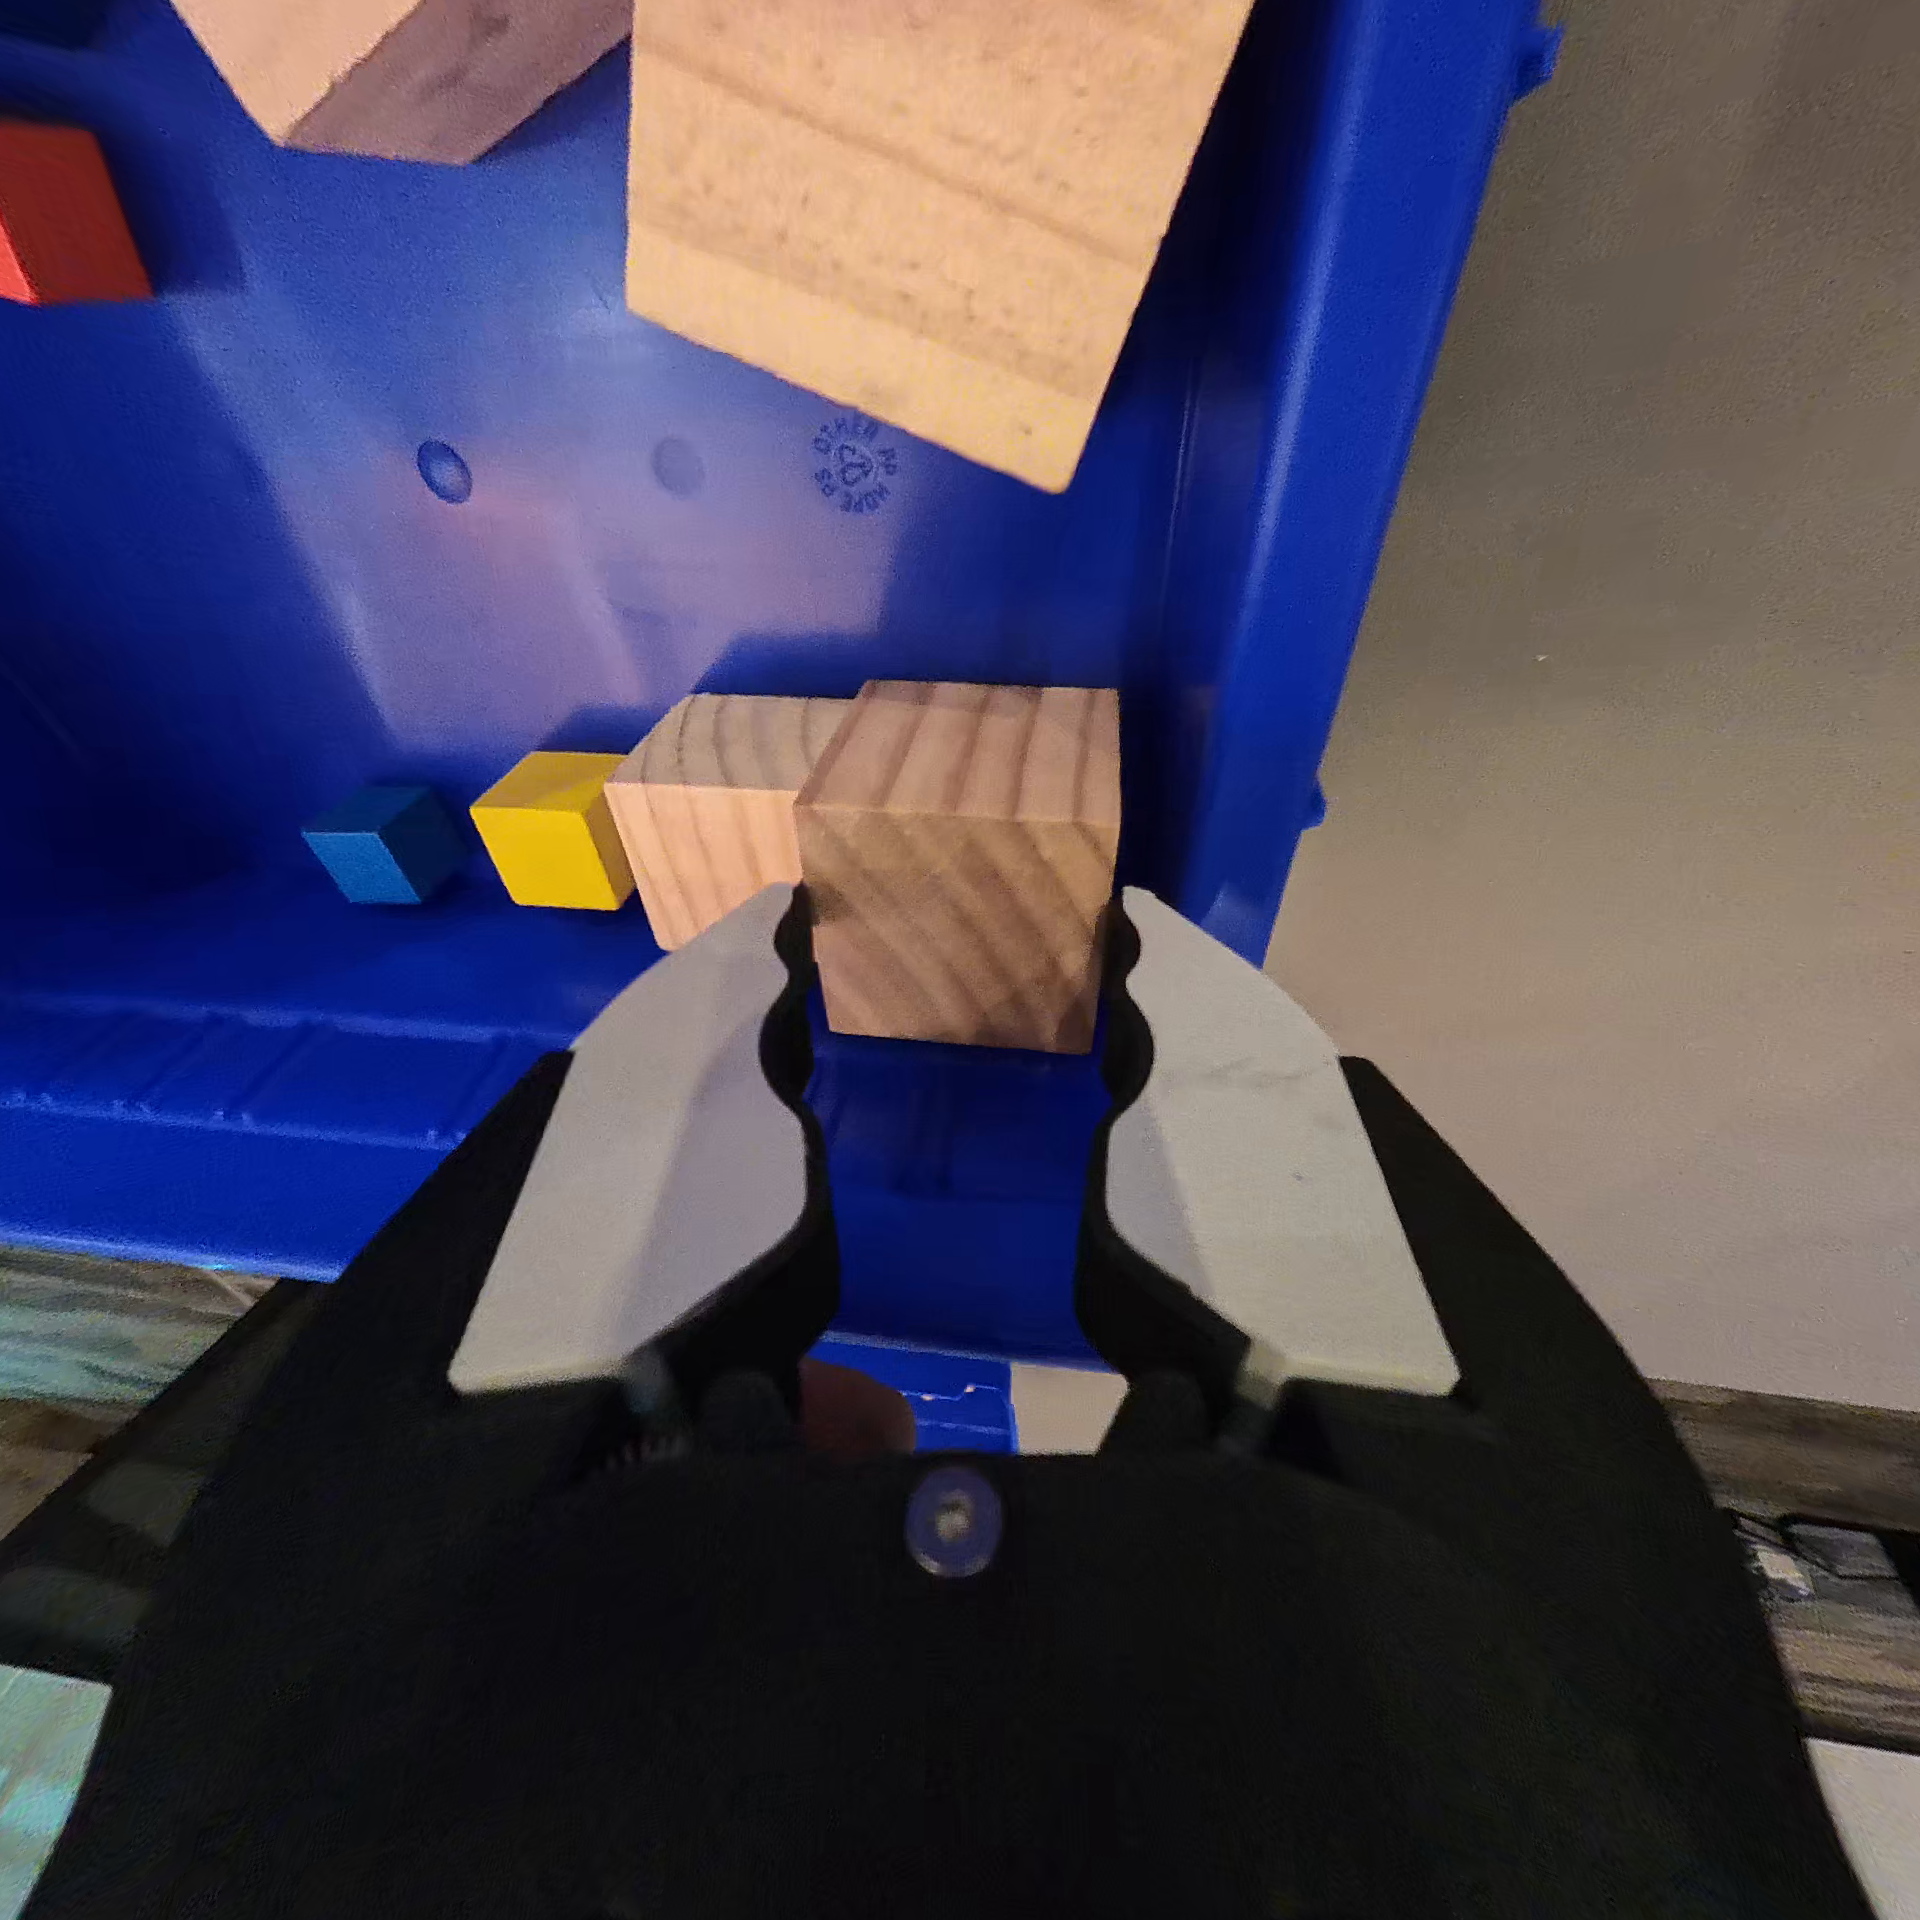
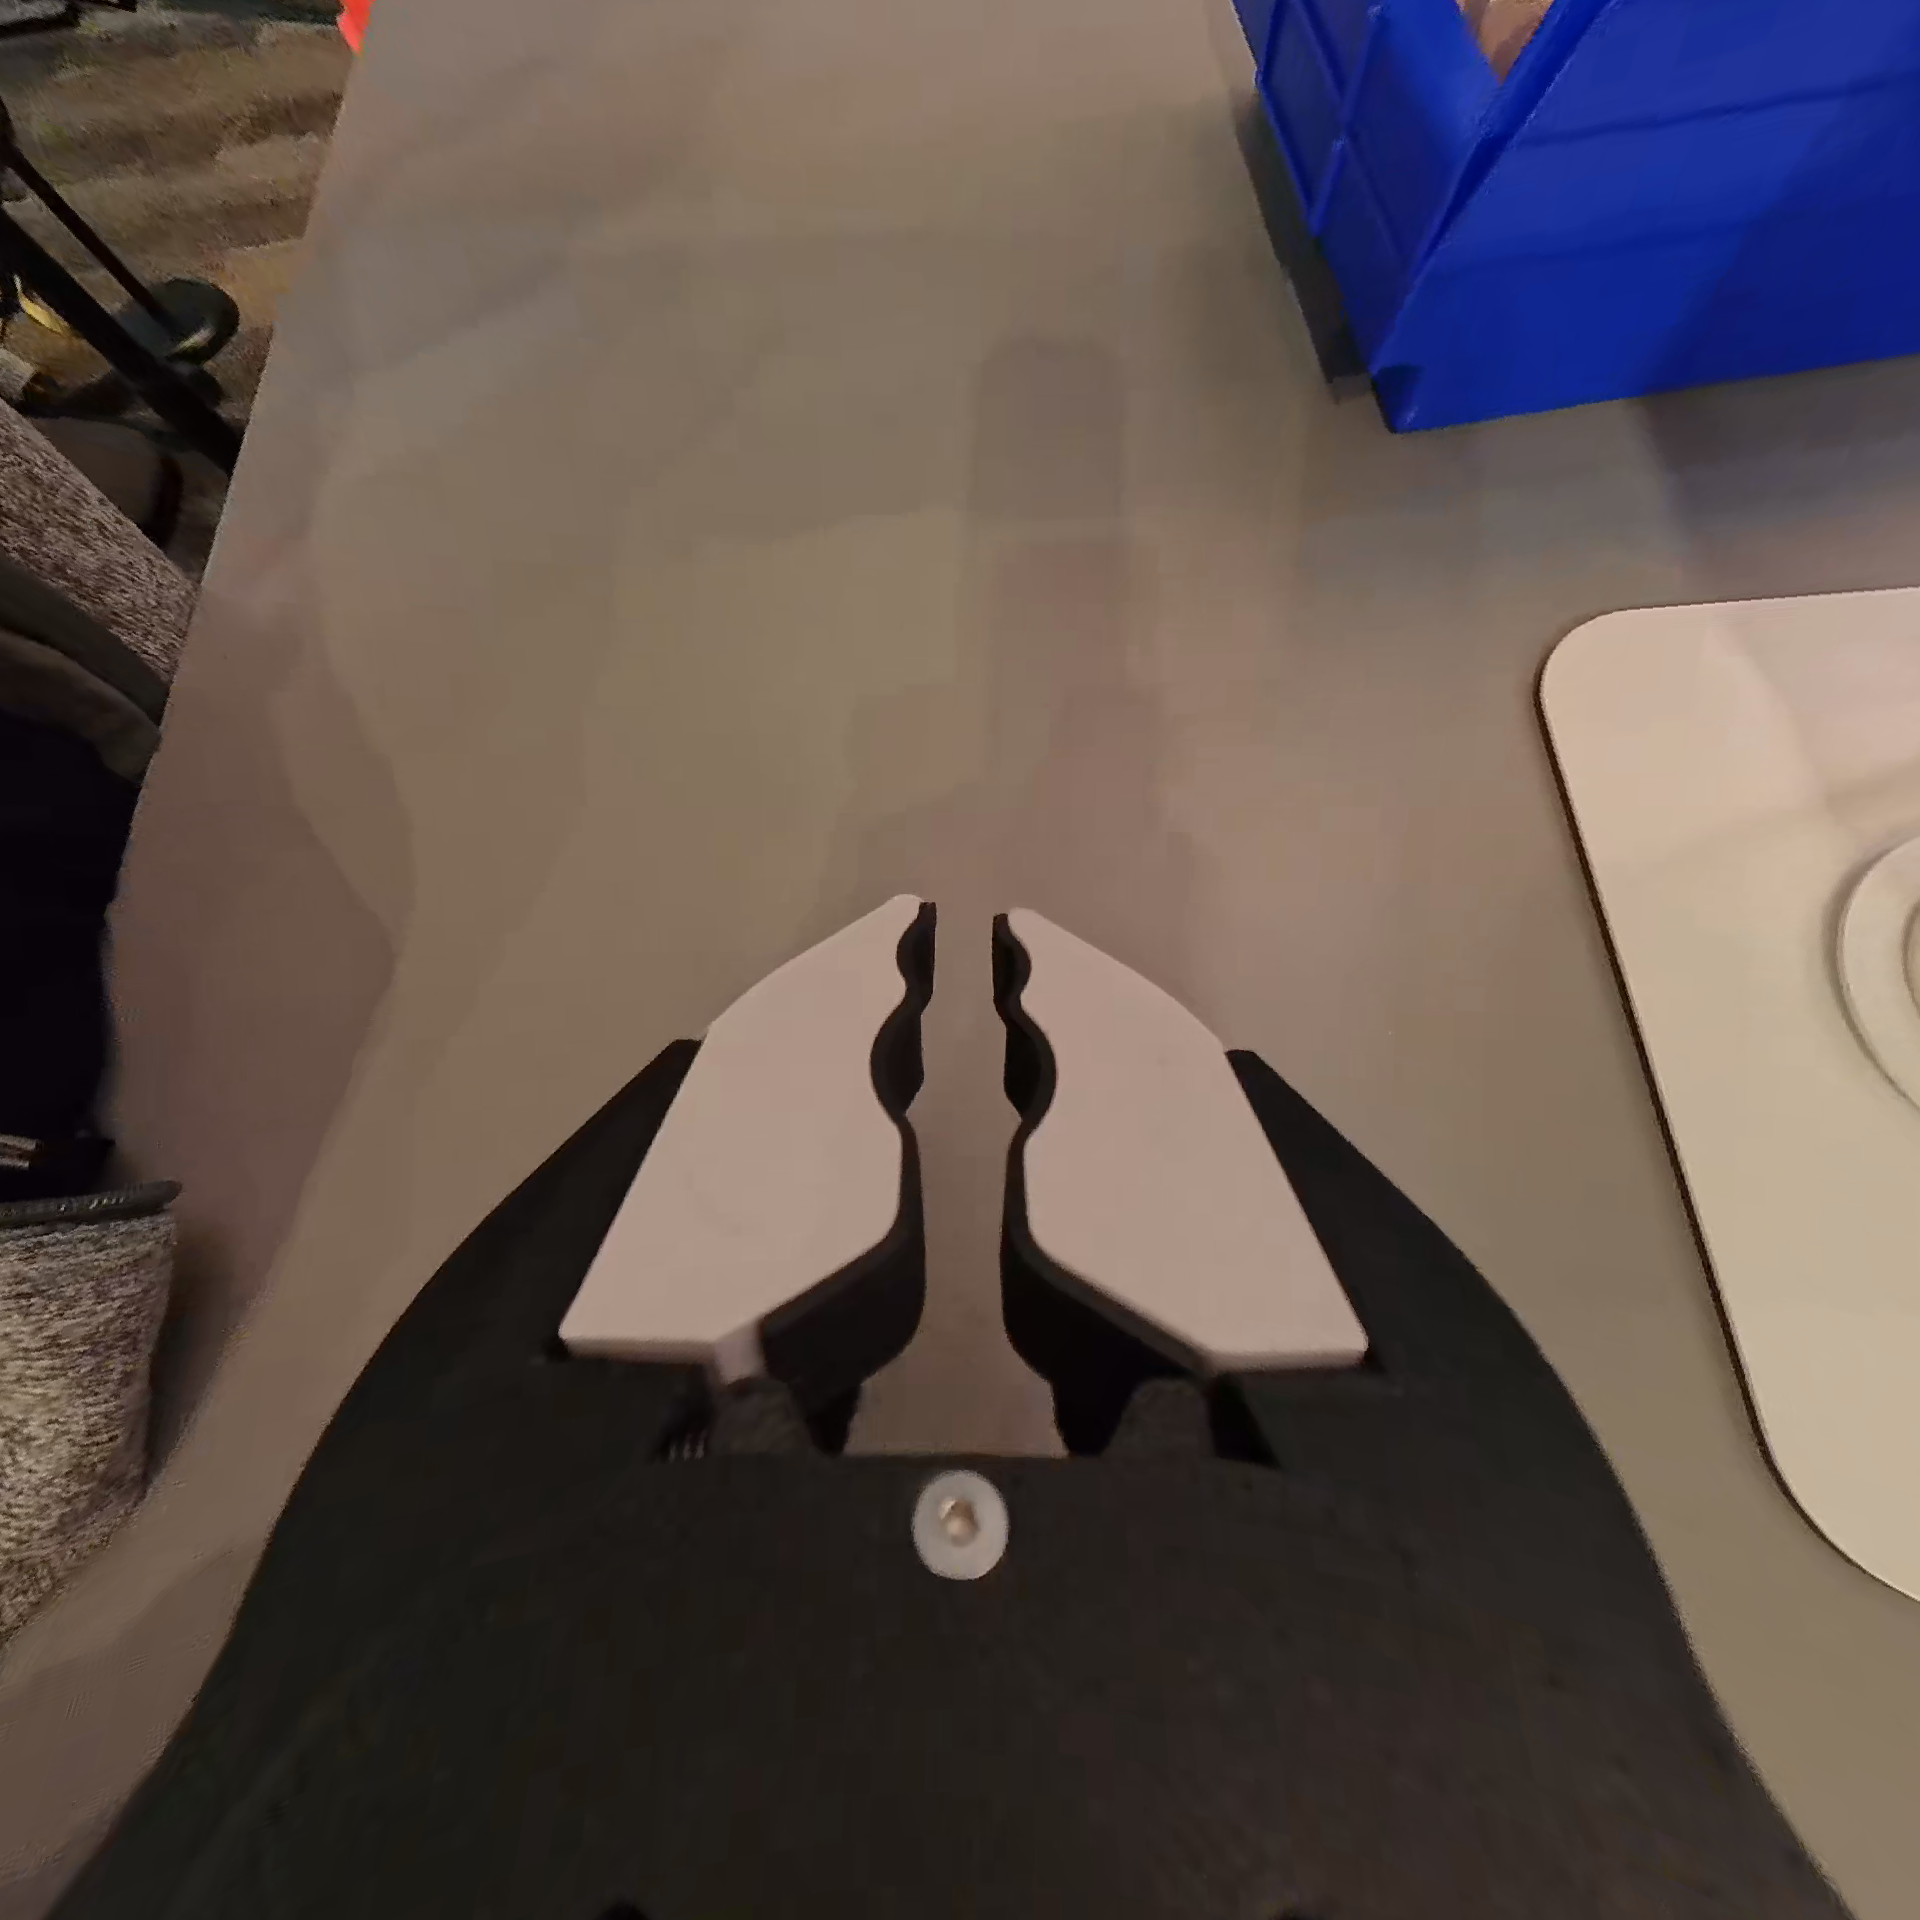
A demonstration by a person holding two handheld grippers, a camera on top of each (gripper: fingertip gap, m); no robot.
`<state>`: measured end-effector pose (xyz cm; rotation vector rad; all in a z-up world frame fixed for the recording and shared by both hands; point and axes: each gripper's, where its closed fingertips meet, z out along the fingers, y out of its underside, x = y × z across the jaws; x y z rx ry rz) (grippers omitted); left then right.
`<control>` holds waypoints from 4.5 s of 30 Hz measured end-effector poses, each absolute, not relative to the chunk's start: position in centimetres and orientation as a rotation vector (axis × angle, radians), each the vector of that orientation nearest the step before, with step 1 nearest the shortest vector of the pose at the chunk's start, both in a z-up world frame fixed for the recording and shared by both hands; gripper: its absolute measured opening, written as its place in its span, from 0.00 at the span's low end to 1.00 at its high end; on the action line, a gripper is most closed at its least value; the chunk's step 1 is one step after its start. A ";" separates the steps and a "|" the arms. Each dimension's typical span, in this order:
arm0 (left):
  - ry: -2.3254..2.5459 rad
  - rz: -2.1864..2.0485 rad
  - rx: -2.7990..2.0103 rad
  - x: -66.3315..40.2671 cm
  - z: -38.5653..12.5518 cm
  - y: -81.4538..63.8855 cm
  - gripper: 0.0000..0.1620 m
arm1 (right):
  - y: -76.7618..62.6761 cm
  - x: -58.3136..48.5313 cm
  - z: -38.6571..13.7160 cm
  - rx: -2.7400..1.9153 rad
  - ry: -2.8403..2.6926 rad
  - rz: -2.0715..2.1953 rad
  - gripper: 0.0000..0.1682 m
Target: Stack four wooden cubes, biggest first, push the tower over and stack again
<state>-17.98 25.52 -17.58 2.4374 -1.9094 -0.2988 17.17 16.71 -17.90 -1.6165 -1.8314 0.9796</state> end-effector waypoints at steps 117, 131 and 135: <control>-1.870 -0.672 2.320 -21.1 -19.2 34.9 0.30 | 17.5 20.2 -21.9 -1.623 -1.846 1.073 0.05; -1.818 -0.707 2.278 -20.7 -17.4 33.6 0.18 | 17.5 20.2 -21.7 -1.623 -1.838 1.091 0.05; -1.920 -0.508 2.480 -15.7 -13.1 27.9 0.18 | 17.5 20.3 -21.7 -1.624 -1.840 1.090 0.05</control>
